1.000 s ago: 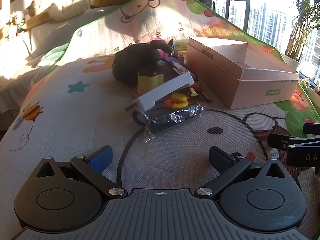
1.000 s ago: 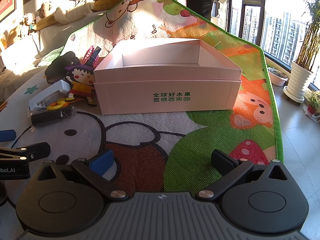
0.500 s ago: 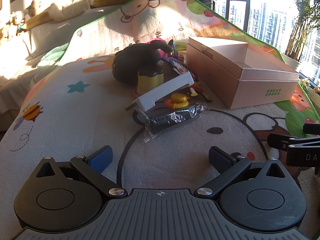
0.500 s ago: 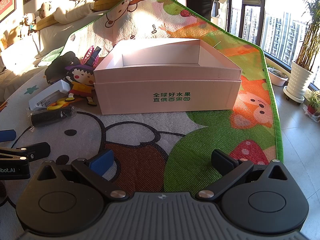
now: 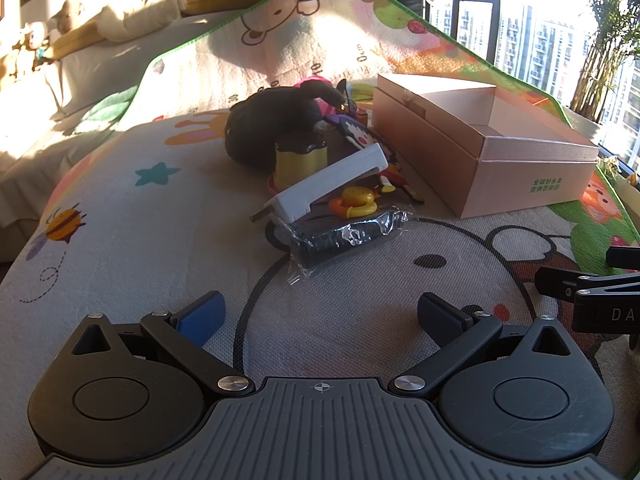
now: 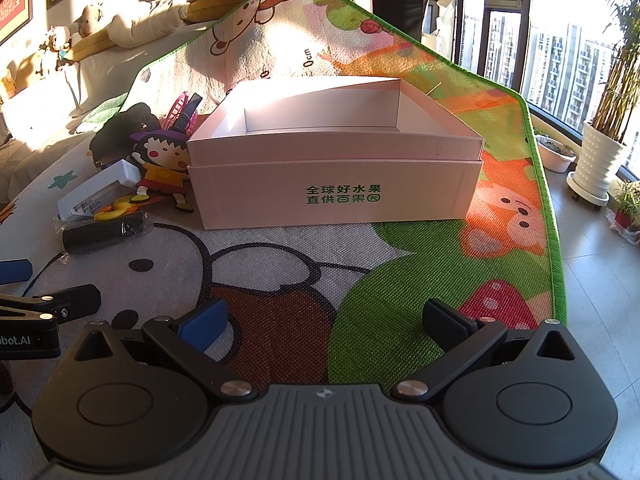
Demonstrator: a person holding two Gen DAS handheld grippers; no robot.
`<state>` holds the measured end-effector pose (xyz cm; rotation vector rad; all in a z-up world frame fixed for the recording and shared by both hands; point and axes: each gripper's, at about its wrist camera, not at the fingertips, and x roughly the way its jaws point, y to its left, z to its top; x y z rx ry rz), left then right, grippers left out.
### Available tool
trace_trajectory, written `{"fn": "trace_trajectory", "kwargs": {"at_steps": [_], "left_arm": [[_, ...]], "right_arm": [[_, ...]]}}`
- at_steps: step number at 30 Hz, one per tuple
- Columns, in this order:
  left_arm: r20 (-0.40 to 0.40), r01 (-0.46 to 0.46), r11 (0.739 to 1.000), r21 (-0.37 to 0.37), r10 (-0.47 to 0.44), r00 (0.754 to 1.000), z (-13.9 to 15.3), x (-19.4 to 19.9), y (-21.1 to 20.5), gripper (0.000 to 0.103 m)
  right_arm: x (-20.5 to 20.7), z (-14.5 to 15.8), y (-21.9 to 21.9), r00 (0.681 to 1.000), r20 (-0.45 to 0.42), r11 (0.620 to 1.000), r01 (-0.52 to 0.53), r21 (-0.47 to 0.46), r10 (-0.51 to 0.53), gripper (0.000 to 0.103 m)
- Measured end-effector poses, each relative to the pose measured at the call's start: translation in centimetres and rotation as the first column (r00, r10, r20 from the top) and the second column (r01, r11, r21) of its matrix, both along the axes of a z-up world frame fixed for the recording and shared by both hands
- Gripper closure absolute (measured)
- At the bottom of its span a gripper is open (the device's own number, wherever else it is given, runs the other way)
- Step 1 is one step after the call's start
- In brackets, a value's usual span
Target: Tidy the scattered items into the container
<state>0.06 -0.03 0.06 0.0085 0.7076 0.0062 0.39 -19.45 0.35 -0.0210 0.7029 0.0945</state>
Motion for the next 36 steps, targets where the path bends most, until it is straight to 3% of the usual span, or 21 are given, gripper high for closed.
{"fn": "trace_trajectory", "kwargs": {"at_steps": [11,20,36], "left_arm": [[-0.005,0.003,1.0,0.006,-0.003,1.0,0.0,0.0,-0.1,0.0],[-0.056,0.016,1.0,0.013,-0.015,0.998,0.4,0.4,-0.1,0.0],[-0.021,0.037,0.999,0.009,-0.036,0.999,0.2,-0.3,0.1,0.0]], "right_arm": [[0.1,0.0,0.1,1.0,-0.004,1.0,-0.001,-0.009,0.001,0.0],[-1.1,0.2,0.4,1.0,-0.027,1.0,-0.013,-0.013,0.012,0.0],[-1.1,0.2,0.0,0.999,-0.038,1.0,-0.025,0.004,0.025,0.0]]}}
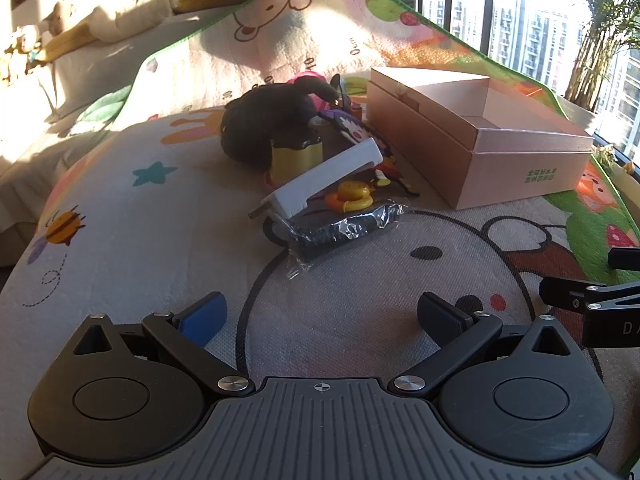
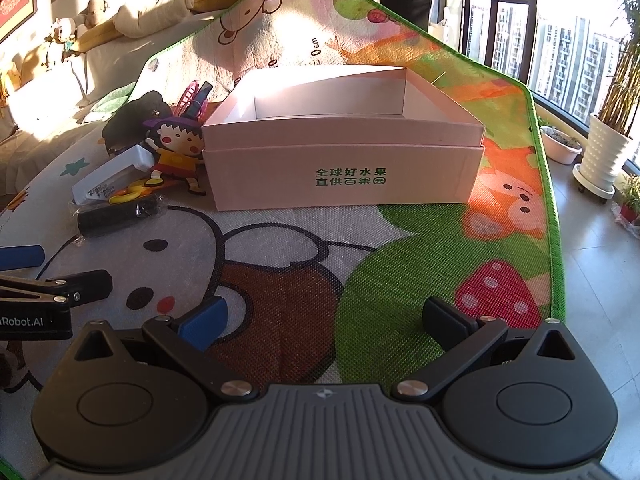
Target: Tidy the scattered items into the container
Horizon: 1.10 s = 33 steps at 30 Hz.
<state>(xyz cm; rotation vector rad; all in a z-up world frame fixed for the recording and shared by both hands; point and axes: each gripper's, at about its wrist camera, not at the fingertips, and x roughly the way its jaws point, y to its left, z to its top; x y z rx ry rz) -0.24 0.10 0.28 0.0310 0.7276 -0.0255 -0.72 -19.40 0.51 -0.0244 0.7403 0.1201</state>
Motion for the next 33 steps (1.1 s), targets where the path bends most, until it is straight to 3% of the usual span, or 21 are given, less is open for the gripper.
{"fn": "trace_trajectory", "kwargs": {"at_steps": [6,8,10,15,17,21,24,27,30,33], "left_arm": [[0.018,0.024,1.0,0.012,-0.024,1.0,0.7,0.1,1.0,0.0],[0.036,0.01,1.0,0.026,-0.011,0.999,1.4,0.4,2.0,0.0],[0.059,-0.01,0.999,0.046,0.007,0.998,2.1,0.8,3.1,0.0],[0.096,-0.051,0.993,0.102,0.042,0.995,2.9,2.5,5.4,0.0],[0.099,-0.04,0.993,0.111,0.029,0.995,3.2,3.5,5.9,0.0],[0.122,-0.004,0.993,0.121,-0.011,0.992,3.8,5.1,6.3,0.0],[0.168,-0.107,0.979,0.174,0.078,0.983,4.1,6.3,7.2,0.0],[0.168,-0.158,0.984,0.084,0.142,0.976,5.0,6.6,9.4,0.0],[0.172,-0.122,0.991,-0.054,0.129,0.977,5.4,5.7,11.0,0.0],[0.157,-0.091,0.984,-0.154,0.116,0.981,5.0,4.5,11.5,0.0]], "right_arm": [[0.0,0.1,0.1,1.0,-0.005,1.0,-0.012,-0.008,0.012,0.0],[0.1,0.5,0.4,0.999,-0.019,0.999,-0.044,-0.004,0.044,0.0],[-0.2,1.2,1.2,0.995,0.023,0.995,-0.098,-0.007,0.099,0.0],[-0.7,3.3,5.4,0.95,0.168,0.964,-0.247,-0.099,0.261,0.005],[-0.3,3.7,7.2,0.929,0.161,0.942,-0.318,-0.11,0.333,0.014],[0.4,3.2,10.7,0.885,0.136,0.895,-0.432,-0.115,0.445,0.013],[1.5,2.5,12.8,0.885,0.133,0.893,-0.431,-0.127,0.446,0.009],[3.5,2.2,13.6,0.909,0.1,0.914,-0.401,-0.058,0.405,0.009],[5.6,1.3,13.6,0.925,0.029,0.924,-0.38,0.045,0.379,0.008],[5.9,0.9,13.3,0.921,0.02,0.92,-0.39,0.036,0.389,0.018]]}}
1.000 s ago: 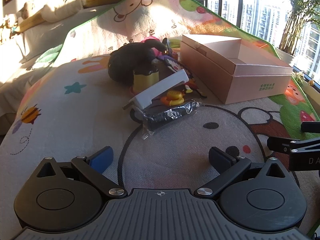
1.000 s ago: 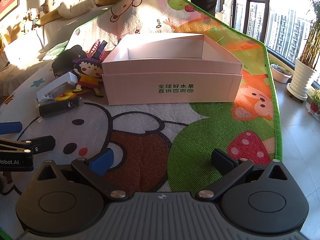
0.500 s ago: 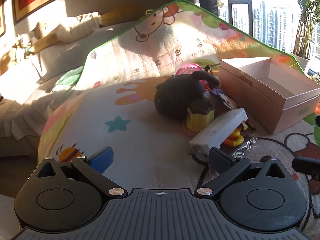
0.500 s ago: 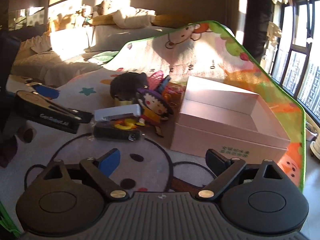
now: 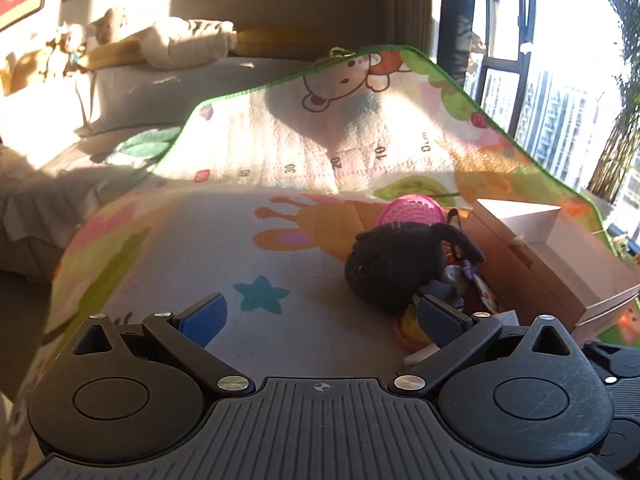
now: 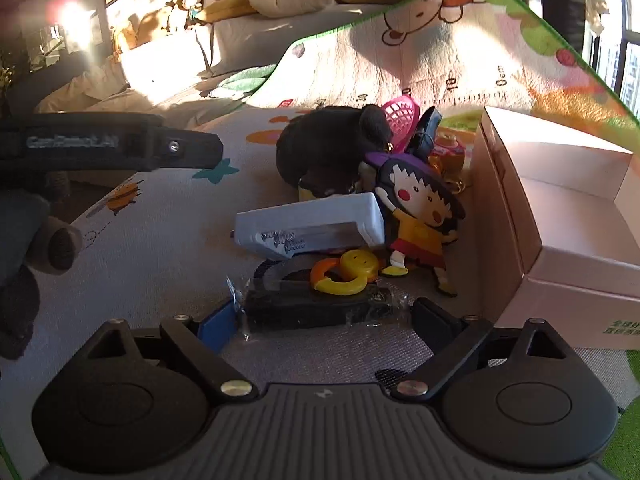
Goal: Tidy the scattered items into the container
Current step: 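Move the left gripper toward the white multi-socket adapter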
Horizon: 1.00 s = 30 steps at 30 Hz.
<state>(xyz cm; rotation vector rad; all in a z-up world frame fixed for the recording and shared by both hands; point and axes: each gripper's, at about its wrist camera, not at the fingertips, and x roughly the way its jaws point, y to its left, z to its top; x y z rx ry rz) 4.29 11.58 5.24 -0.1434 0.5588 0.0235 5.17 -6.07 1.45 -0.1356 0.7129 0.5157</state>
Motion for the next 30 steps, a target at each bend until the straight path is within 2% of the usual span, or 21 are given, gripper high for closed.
{"fn": "trace_trajectory", "kwargs": {"at_steps": [3,6,8,10,13,15,16,18,19,21,23,26,28,30], "left_arm": [[-0.029,0.014,0.999,0.031,-0.013,0.999,-0.7,-1.0,-1.1,0.0],[-0.073,0.109,0.991,0.08,-0.103,0.992,-1.6,-1.5,-3.6,0.0],[-0.093,0.168,0.977,0.13,-0.156,0.983,-2.3,-1.6,-5.5,0.0],[-0.115,0.213,0.96,0.181,-0.195,0.974,-3.0,-1.6,-7.5,0.0],[-0.123,0.252,0.951,0.178,-0.232,0.965,-3.4,-1.4,-9.4,0.0],[-0.103,0.259,0.952,0.164,-0.245,0.964,-3.2,-1.4,-9.9,0.0],[-0.092,0.26,0.953,0.156,-0.248,0.964,-3.1,-1.4,-10.0,0.0],[-0.068,0.264,0.953,0.15,-0.257,0.964,-3.0,-1.5,-10.2,0.0],[-0.055,0.269,0.949,0.164,-0.263,0.963,-3.0,-1.6,-10.4,0.0],[-0.058,0.272,0.94,0.205,-0.266,0.962,-3.1,-1.8,-10.6,0.0],[-0.09,0.275,0.936,0.218,-0.261,0.961,-3.3,-1.9,-10.7,0.0],[-0.118,0.254,0.945,0.208,-0.233,0.965,-3.6,-2.1,-10.2,0.0],[-0.098,0.245,0.945,0.216,-0.229,0.969,-3.7,-2.3,-9.9,0.0],[-0.081,0.242,0.942,0.234,-0.23,0.97,-3.7,-2.1,-9.8,0.0]], "right_arm": [[-1.6,0.8,-1.7,0.999,0.023,1.0,-0.028,0.0,0.028,0.018],[-4.1,1.6,-5.2,0.997,0.079,1.0,-0.009,-0.021,0.011,0.018],[-5.3,1.7,-7.8,0.995,0.093,0.998,0.046,-0.032,-0.042,0.018],[-5.8,1.4,-10.7,0.99,0.07,0.992,0.122,-0.034,-0.119,0.017],[-5.6,1.6,-14.9,0.981,0.031,0.981,0.193,0.028,-0.194,0.015],[-5.3,2.3,-18.1,0.956,0.041,0.953,0.284,0.109,-0.29,0.014],[-4.9,2.7,-19.7,0.937,0.041,0.928,0.336,0.162,-0.346,0.01],[-3.3,3.2,-22.6,0.889,0.016,0.857,0.436,0.273,-0.457,0.002],[-2.3,3.3,-23.7,0.867,-0.007,0.82,0.474,0.321,-0.498,0.001],[-0.1,3.2,-25.0,0.847,-0.052,0.771,0.505,0.389,-0.528,0.001],[2.0,2.9,-25.1,0.841,-0.071,0.751,0.514,0.414,-0.537,0.001],[3.7,2.6,-23.4,0.855,-0.087,0.763,0.498,0.413,-0.511,0.0],[3.5,2.7,-22.1,0.89,-0.069,0.799,0.437,0.413,-0.451,0.0],[2.9,2.6,-21.5,0.909,-0.061,0.816,0.398,0.42,-0.412,0.0]]}}
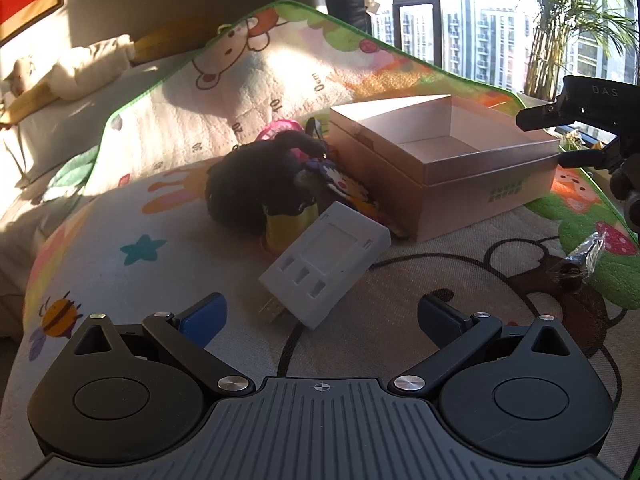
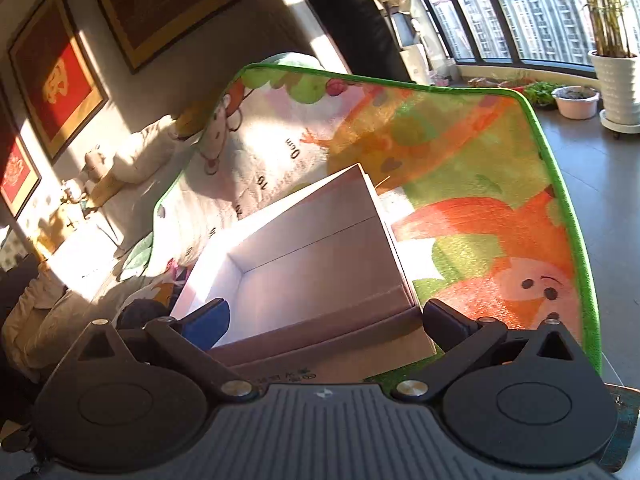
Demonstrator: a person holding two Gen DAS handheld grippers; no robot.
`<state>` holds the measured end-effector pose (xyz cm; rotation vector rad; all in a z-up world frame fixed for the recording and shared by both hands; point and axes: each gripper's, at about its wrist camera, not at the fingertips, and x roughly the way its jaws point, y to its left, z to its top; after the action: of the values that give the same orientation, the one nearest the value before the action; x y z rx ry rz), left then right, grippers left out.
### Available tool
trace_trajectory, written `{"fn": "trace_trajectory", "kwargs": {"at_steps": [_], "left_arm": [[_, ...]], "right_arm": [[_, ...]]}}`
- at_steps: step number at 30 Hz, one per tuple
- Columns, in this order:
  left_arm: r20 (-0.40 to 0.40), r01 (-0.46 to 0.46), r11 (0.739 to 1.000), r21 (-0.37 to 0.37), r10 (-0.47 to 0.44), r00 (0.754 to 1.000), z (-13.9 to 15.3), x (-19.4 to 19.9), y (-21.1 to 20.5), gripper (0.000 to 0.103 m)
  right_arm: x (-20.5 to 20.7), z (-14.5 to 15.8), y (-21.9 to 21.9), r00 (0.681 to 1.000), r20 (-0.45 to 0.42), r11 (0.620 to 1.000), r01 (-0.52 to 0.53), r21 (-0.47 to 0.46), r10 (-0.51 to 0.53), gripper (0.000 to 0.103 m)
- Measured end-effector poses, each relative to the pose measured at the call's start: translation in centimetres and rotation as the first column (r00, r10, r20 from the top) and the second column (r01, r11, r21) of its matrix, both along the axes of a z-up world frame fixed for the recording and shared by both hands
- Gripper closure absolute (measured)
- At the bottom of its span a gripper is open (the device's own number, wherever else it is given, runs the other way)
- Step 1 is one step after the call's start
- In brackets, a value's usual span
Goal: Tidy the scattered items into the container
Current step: 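Move the left gripper toward the white multi-socket adapter, then close the left gripper on the white adapter and lift it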
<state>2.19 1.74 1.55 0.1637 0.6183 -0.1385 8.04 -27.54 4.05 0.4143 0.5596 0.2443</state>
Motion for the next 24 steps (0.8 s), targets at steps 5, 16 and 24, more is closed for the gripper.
{"fn": "trace_trajectory", "kwargs": {"at_steps": [5,16,24], "left_arm": [[0.02,0.054,0.998,0.008,-0.054,0.998,0.0,1.6,-0.3,0.0],[0.012,0.096,0.995,-0.03,-0.096,0.995,-0.5,3.2,0.5,0.028],[0.033,0.218,0.973,-0.071,-0.216,0.976,1.3,0.5,-0.6,0.072]], "right_arm": [[-3.4,-1.4,0.9,1.0,0.001,0.998,0.0,-0.06,0.0,0.0],[-6.0,-2.2,1.8,0.998,0.056,0.992,-0.003,-0.125,0.01,0.0],[-5.9,-2.5,0.8,0.999,0.038,0.997,0.028,-0.069,-0.025,0.0]]}}
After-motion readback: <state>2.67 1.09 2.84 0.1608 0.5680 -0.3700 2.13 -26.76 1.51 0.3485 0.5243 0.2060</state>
